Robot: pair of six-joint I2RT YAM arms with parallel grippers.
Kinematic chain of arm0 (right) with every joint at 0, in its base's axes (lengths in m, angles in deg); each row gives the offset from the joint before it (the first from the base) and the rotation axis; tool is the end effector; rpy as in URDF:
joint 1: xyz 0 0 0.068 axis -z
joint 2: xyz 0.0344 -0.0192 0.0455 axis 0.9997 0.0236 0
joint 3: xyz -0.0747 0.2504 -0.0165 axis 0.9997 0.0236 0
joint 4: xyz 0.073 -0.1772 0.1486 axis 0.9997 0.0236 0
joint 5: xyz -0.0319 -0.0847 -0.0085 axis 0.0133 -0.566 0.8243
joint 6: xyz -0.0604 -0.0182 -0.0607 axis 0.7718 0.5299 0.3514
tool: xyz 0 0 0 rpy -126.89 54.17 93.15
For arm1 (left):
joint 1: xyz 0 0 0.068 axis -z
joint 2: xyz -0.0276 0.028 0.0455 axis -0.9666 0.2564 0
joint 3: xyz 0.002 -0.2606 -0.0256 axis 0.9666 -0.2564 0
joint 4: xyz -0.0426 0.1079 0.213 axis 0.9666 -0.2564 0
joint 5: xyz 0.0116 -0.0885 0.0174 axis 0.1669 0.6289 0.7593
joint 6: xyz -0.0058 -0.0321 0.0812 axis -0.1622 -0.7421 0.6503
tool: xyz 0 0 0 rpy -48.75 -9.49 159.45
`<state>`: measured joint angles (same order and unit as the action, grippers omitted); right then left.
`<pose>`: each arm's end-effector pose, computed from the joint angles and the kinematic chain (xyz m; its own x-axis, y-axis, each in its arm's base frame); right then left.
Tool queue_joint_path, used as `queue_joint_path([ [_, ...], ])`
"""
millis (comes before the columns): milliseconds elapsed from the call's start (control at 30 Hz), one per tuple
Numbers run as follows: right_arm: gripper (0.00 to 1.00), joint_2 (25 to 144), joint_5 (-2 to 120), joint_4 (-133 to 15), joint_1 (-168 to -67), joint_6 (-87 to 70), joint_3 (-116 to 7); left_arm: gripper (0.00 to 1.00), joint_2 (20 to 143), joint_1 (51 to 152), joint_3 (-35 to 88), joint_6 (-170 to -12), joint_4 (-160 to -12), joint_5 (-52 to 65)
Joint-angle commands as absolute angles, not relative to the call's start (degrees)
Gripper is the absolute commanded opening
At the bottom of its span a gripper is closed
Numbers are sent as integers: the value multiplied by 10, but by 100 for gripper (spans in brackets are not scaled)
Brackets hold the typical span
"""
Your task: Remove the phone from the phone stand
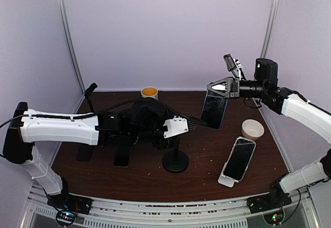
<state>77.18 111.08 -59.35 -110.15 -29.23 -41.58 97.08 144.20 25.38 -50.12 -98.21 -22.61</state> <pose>0.2465 0.1690 0.3512 -0.6036 0.0148 -0.7971 -0.7832 0.1760 0.5963 0.1627 -0.3483 0.2699 0.2121 0.7145 -0.6667 0.7570 0.3114 0.5745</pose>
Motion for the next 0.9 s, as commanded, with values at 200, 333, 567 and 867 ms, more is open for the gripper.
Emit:
queue_joint_path([
  [200,0,763,1125,-640,-1095,-309,-411,63,994,1442,284,-500,-1008,-241],
  [333,0,764,1126,-642,-1095,-310,-409,51,993,1443,282,-499,-1007,-248],
  [567,0,764,1122,-639,-1094,-307,-406,30,982,1440,270,-494,-981,-265],
  [867,0,761,1122,-641,-1093,-304,-398,9,985,1413,279,-486,-955,-275],
])
